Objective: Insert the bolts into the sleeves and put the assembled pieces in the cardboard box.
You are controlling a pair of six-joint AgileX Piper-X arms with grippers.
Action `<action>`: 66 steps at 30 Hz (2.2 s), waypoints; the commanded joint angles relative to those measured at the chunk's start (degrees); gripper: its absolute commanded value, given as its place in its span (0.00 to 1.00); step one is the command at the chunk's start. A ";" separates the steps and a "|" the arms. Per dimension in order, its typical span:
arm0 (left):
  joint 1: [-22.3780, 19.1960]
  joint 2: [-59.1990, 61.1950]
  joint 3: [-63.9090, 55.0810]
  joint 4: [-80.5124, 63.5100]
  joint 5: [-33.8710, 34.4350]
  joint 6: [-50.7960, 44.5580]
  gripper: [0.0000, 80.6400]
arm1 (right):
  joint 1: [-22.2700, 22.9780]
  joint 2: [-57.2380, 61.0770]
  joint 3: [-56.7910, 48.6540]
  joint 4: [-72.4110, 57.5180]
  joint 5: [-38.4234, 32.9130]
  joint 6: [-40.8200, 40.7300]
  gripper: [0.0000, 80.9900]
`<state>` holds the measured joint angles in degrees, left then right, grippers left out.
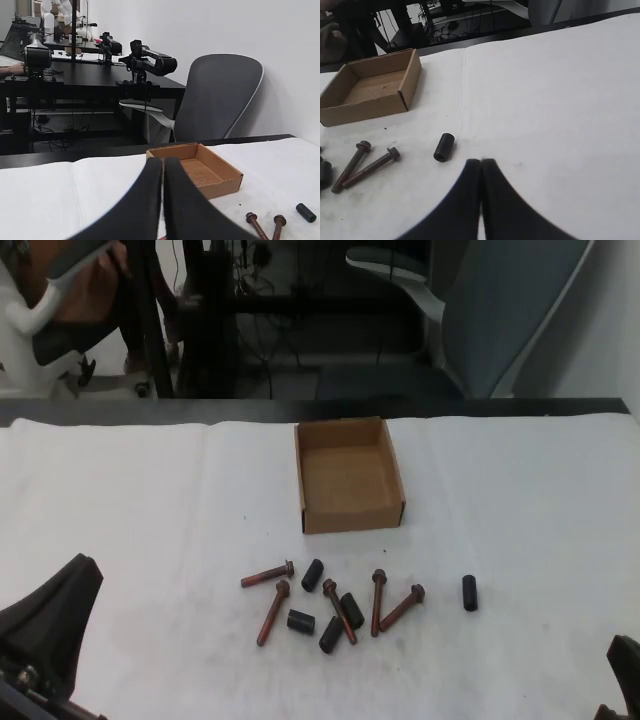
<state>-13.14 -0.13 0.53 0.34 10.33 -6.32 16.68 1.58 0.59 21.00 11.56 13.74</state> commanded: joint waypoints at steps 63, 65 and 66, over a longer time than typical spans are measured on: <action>-7.10 82.66 -56.99 39.07 4.41 35.38 0.72 | -0.29 59.40 -33.38 5.39 -8.91 10.68 0.72; -8.18 86.04 -59.01 37.61 3.29 39.14 0.72 | -0.29 66.53 -37.82 5.29 -8.90 9.71 0.72; -8.86 87.82 -59.97 36.88 2.35 40.89 0.72 | -0.29 70.12 -39.91 5.35 -8.90 9.68 0.72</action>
<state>-20.73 85.19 -56.81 37.93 14.37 29.89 16.68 64.83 -34.92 25.87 2.49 24.07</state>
